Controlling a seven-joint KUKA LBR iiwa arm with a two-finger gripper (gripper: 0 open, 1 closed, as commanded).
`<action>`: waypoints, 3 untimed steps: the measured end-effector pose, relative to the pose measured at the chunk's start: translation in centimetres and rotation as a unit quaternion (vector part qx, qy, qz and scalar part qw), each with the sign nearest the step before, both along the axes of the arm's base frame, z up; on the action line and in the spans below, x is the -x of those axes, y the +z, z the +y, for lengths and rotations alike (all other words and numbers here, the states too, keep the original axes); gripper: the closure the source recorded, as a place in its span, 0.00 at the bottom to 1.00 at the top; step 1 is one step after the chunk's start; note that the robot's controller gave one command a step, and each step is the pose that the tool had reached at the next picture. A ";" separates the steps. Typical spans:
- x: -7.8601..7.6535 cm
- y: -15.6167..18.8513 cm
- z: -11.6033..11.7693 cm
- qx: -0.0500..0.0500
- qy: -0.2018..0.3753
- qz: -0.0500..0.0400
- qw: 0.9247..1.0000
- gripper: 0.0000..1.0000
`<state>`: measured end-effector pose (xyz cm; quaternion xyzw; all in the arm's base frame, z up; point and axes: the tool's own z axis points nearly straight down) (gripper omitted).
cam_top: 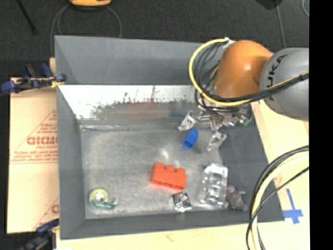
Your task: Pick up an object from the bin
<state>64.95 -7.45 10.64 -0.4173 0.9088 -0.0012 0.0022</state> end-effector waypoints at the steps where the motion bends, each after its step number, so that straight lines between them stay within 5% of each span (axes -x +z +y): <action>1: 0.2 -3.1 -0.9 0.000 0.080 -0.003 0.997 0.00; 2: -0.3 -3.0 -0.9 0.002 0.214 -0.007 0.977 0.00; 3: -0.4 -2.6 -1.1 0.004 0.213 -0.006 0.977 1.00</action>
Offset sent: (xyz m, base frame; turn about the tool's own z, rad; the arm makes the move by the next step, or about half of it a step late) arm -0.0056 -0.0077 -0.0364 -0.1642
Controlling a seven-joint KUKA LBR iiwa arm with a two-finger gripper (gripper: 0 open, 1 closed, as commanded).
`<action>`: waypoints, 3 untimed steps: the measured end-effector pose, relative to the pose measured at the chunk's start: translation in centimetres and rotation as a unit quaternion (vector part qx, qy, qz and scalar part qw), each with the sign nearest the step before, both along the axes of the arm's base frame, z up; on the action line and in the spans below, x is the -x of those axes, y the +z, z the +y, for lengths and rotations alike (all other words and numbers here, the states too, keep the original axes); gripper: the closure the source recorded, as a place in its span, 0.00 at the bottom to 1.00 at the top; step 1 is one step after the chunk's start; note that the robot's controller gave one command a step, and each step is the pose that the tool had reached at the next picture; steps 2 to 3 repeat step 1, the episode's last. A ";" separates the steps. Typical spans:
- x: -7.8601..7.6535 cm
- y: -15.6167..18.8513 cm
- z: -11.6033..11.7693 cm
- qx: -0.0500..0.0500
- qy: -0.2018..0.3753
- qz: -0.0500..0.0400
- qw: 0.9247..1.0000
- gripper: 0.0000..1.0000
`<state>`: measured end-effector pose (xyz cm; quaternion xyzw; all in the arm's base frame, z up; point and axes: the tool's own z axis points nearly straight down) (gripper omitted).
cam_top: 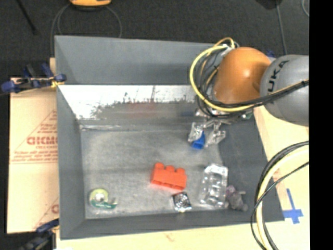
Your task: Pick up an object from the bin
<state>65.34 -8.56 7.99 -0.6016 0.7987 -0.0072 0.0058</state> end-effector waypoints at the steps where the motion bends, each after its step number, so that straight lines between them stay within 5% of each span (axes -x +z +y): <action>1: -0.3 11.2 -0.1 -0.002 -0.003 0.003 1.000 1.00; 3: -0.3 11.2 -0.1 -0.002 -0.003 0.003 1.000 1.00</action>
Offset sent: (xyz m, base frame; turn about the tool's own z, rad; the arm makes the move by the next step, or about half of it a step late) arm -0.0001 -0.0001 0.1056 0.0000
